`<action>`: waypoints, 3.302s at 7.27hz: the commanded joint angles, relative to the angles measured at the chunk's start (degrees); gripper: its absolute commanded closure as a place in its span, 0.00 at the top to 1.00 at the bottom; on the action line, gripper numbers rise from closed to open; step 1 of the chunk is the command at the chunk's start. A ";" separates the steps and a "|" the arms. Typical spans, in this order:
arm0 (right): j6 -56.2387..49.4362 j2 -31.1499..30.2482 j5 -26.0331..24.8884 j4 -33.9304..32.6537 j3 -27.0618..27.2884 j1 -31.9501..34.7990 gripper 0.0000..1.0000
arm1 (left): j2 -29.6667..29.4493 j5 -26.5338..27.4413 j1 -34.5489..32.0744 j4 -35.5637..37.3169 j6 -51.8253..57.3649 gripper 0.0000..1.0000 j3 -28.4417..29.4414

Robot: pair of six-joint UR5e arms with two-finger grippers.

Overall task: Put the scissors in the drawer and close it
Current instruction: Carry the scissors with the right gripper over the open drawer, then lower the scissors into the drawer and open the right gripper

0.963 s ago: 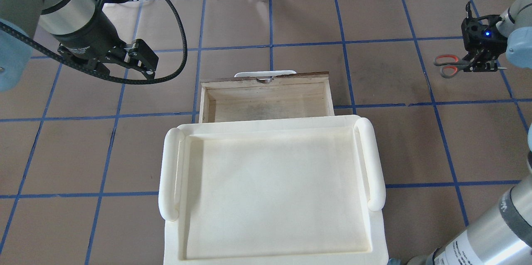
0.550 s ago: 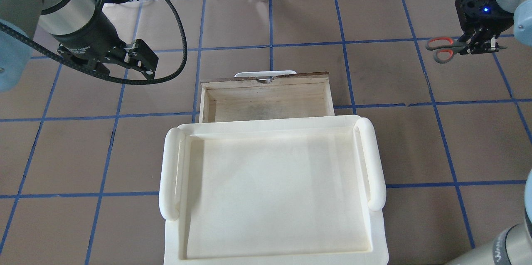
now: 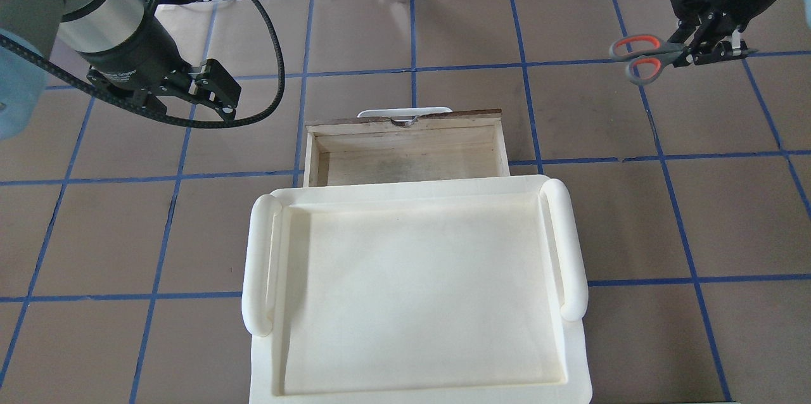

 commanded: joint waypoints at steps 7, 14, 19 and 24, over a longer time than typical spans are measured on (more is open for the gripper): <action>24.55 4.33 -0.19 -3.06 -0.05 32.24 0.05 | 0.00 0.00 0.01 0.00 0.04 1.00 0.00; 33.45 14.81 -0.02 -8.63 0.48 38.16 0.06 | 0.00 0.00 0.10 -0.09 0.04 1.00 0.00; 33.62 16.13 0.51 -11.44 0.57 38.26 0.55 | 0.00 0.00 0.02 -0.09 0.04 1.00 0.00; 37.39 11.24 -0.80 -11.88 0.04 36.95 1.00 | 0.09 0.09 0.01 0.00 -0.05 1.00 0.00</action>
